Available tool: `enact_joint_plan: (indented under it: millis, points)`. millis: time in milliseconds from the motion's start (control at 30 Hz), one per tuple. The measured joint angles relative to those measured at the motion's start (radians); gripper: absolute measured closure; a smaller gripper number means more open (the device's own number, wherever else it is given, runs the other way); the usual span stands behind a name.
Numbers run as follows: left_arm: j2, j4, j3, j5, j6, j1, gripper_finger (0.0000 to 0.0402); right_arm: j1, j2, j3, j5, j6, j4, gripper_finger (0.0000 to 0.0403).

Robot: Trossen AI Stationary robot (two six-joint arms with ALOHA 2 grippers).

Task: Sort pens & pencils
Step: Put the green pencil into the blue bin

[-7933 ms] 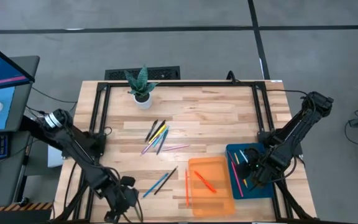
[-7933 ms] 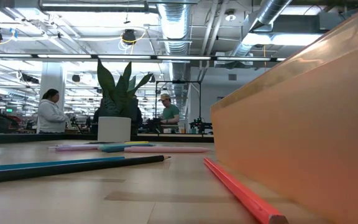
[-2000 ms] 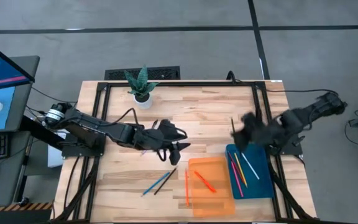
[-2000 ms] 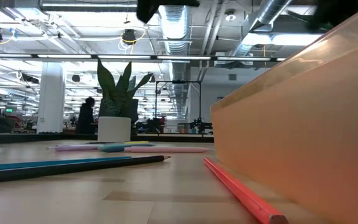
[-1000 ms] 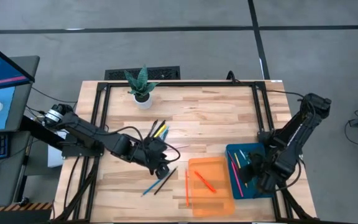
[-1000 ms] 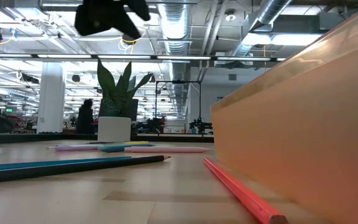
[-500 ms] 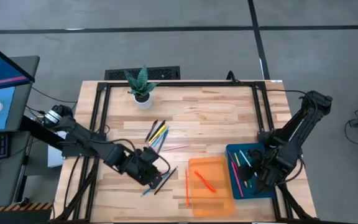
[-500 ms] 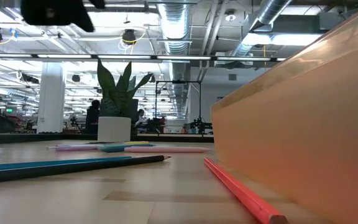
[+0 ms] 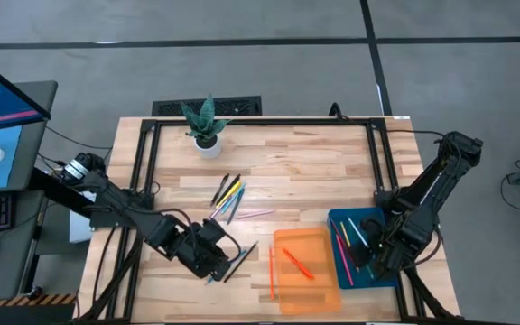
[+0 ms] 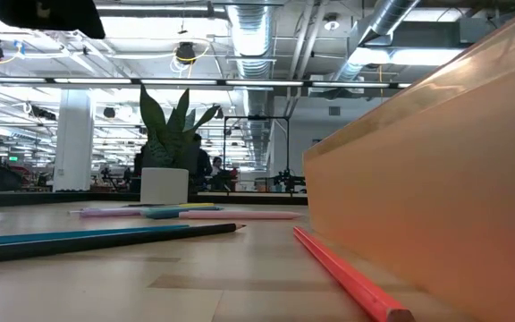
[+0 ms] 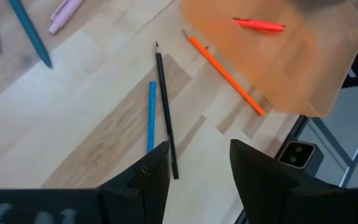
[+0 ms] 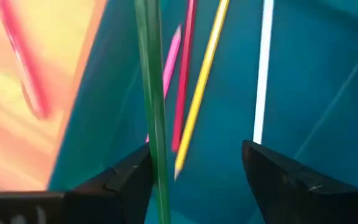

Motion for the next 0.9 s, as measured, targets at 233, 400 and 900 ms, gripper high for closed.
enact_joint_plan:
  millis: [233,400,900]
  points:
    - [0.000,0.000,0.000,-0.001,-0.014,-0.008,0.0246,-0.009,0.000,0.001,-0.038,-0.096,0.063,0.0136]
    - [0.000,0.001,0.000,-0.004,-0.013,-0.008,0.0246,-0.044,0.000,0.001,-0.043,-0.046,-0.001,0.0115]
    - [0.000,0.001,0.000,-0.013,-0.004,-0.007,0.0246,-0.265,0.004,0.001,0.064,-0.327,0.046,0.0101]
